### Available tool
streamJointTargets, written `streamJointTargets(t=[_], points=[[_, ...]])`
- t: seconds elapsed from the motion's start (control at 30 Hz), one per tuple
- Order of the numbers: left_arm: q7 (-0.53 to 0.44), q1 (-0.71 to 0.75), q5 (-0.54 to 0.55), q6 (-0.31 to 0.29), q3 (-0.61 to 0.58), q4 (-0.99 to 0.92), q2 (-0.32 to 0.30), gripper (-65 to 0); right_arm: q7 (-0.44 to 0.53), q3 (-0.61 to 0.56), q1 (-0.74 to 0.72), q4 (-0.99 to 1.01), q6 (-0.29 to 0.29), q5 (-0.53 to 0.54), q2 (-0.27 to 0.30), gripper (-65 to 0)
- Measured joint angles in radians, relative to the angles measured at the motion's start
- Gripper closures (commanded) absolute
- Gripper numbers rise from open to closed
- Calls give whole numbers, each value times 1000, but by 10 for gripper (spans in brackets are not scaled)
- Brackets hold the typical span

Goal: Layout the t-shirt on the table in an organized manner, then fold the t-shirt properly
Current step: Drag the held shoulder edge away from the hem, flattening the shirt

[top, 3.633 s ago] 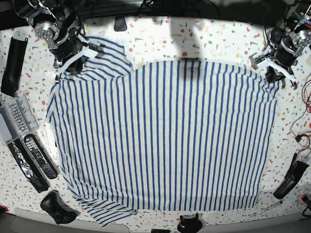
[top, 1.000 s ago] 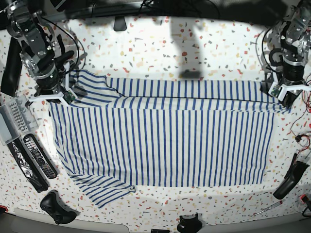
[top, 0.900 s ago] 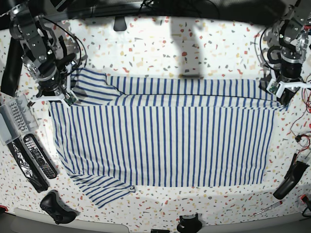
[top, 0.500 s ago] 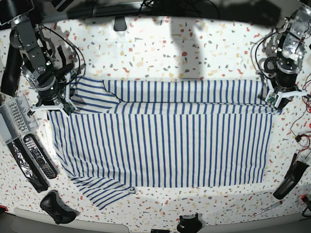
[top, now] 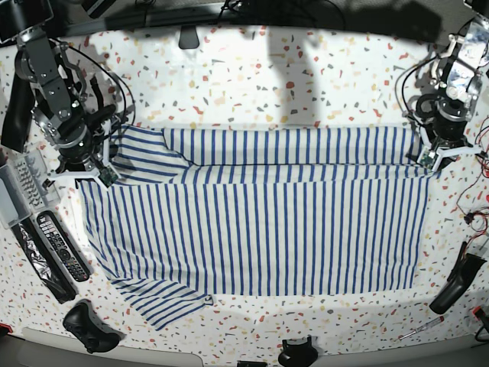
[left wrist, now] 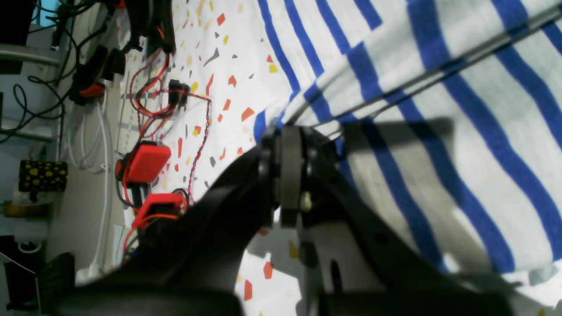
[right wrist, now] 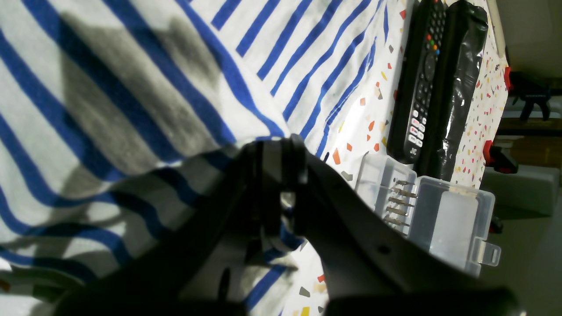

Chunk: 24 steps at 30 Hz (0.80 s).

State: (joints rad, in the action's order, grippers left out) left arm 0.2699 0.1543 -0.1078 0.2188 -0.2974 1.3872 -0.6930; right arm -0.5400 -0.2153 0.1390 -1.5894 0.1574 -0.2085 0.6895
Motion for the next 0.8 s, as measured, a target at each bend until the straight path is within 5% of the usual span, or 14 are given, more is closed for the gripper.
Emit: streamJointTargets(t=[0.1,0.17,0.3,0.5,0.63,0.8], points=[[30,1,-33,2,0,0,0,-215,-3,0,0,0,-2,-2,0,-209],[49,1,-77,13,0,-2,0,-280,-8,0,0,2,-51,-4,0,-222],[86,1,-127,95,0,0,-3,-279,-11,2,-7,4,-132,-39,4,-221],[160,3,-125,218,0,45,-56,-259,-72,2,-6,-71,-170,3,28,-220],[206,3,-117,260,0,101,-72,-215,-103,42,-6,-161,-177,83,31,-220],[178,3,59,253,0,167,-43,-215,-113,131,-8,-207,-177,277,12,-175]])
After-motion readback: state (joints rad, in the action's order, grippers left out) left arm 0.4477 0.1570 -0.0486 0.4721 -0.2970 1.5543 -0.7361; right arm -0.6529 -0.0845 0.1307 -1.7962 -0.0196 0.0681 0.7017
